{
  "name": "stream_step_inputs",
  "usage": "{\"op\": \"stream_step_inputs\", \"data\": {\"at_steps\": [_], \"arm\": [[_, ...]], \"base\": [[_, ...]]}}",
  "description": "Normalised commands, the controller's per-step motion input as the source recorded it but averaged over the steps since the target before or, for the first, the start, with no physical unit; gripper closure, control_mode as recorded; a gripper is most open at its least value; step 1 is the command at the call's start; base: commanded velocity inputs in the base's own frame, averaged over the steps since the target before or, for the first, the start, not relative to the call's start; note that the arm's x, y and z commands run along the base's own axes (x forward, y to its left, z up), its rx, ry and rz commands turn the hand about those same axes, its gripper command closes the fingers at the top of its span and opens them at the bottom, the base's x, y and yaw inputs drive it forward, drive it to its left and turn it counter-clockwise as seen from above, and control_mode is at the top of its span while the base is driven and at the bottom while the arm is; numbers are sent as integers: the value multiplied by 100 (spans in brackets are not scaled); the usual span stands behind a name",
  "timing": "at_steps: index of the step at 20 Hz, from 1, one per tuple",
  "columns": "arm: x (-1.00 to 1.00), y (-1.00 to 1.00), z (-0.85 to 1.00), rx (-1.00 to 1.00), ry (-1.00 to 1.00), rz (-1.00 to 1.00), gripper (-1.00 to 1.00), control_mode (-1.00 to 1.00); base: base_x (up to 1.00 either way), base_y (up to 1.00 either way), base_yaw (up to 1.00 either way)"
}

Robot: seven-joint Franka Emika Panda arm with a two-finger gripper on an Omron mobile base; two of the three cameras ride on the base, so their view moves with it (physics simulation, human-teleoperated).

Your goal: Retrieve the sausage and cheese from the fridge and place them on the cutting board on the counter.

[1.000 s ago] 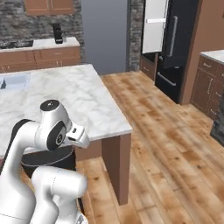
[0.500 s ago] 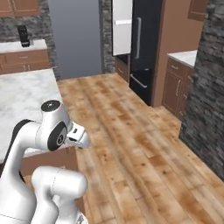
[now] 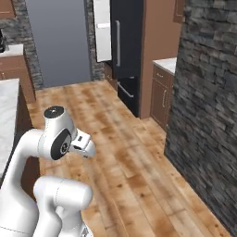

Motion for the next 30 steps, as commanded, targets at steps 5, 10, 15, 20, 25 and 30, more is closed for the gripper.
{"op": "stream_step_inputs", "data": {"at_steps": [5, 10, 15, 20, 25, 30], "arm": [[0, 0, 0, 0, 0, 0, -100, 100], [0, 0, 0, 0, 0, 0, -100, 100], [0, 0, 0, 0, 0, 0, -100, 100], [0, 0, 0, 0, 0, 0, -100, 100], [0, 0, 0, 0, 0, 0, -100, 100], [0, 0, 0, 0, 0, 0, -100, 100]], "base": [[100, -67, 13], [100, -3, 31], [100, 0, 41], [100, 1, 33], [100, 4, 28], [100, 0, 22]]}}
